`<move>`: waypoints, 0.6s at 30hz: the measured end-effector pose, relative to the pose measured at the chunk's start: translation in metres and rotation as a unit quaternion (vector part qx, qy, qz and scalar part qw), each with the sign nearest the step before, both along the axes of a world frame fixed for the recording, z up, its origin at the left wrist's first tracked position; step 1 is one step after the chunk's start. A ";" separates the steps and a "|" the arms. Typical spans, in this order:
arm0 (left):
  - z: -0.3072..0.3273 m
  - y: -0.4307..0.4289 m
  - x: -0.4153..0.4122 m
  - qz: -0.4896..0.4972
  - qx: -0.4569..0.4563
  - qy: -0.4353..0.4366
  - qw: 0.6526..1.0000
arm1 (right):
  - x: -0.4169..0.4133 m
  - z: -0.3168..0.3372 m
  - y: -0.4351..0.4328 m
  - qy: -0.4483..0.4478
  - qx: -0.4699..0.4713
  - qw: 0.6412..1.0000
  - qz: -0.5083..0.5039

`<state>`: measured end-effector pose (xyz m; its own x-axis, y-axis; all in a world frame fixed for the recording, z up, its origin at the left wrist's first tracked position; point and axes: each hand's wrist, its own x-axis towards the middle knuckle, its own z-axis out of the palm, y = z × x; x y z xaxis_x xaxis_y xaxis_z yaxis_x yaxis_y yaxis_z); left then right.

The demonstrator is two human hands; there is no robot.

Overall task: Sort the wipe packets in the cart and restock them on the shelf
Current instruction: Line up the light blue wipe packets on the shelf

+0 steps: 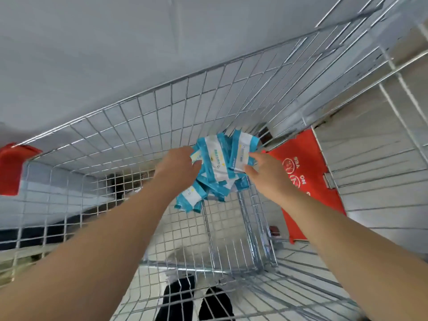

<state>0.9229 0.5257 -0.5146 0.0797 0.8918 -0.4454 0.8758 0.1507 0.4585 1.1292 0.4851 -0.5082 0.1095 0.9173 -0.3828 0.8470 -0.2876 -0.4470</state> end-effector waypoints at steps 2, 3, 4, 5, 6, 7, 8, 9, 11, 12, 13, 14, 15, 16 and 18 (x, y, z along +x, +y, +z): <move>-0.030 0.010 0.017 0.028 -0.015 -0.039 0.999 | 0.001 -0.025 0.012 0.008 -0.005 1.000 -0.008; -0.044 0.016 0.025 0.042 -0.019 -0.051 0.998 | 0.002 -0.036 0.018 0.014 -0.010 1.000 -0.017; -0.054 0.020 0.032 0.049 -0.023 -0.052 0.997 | 0.004 -0.047 0.023 0.026 -0.015 0.999 -0.032; -0.064 0.024 0.037 0.050 -0.025 -0.051 0.997 | 0.005 -0.057 0.027 0.045 -0.017 0.997 -0.053; -0.071 0.028 0.041 0.059 -0.030 -0.054 0.996 | 0.006 -0.067 0.031 0.073 -0.014 0.994 -0.081; -0.079 0.032 0.042 0.075 -0.033 -0.070 0.994 | 0.007 -0.075 0.033 0.100 -0.009 0.989 -0.111; -0.084 0.034 0.042 0.097 -0.039 -0.097 0.990 | 0.007 -0.082 0.036 0.124 -0.004 0.982 -0.144; -0.089 0.035 0.040 0.117 -0.041 -0.126 0.984 | 0.008 -0.087 0.037 0.136 0.001 0.975 -0.174; -0.093 0.034 0.033 0.155 -0.054 -0.171 0.972 | 0.009 -0.095 0.040 0.159 0.002 0.961 -0.224; -0.094 0.032 0.028 0.169 -0.061 -0.184 0.966 | 0.009 -0.097 0.041 0.169 -0.001 0.955 -0.242; -0.095 0.030 0.022 0.178 -0.062 -0.189 0.964 | 0.007 -0.098 0.042 0.180 -0.001 0.950 -0.254; -0.094 0.027 0.015 0.189 -0.068 -0.189 0.961 | 0.006 -0.099 0.043 0.190 0.000 0.946 -0.261; -0.095 0.024 0.009 0.201 -0.072 -0.199 0.957 | 0.003 -0.100 0.044 0.191 0.004 0.947 -0.259; -0.096 0.021 0.002 0.211 -0.076 -0.209 0.952 | 0.000 -0.102 0.045 0.182 0.007 0.950 -0.255; -0.096 0.016 -0.008 0.215 -0.069 -0.208 0.952 | -0.007 -0.104 0.046 0.168 -0.002 0.953 -0.252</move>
<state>0.9144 0.5420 -0.6109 -0.0847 0.8173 -0.5699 0.4656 0.5382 0.7026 1.1221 0.5306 -0.6117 0.4056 0.7793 -0.4778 0.4107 -0.6223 -0.6663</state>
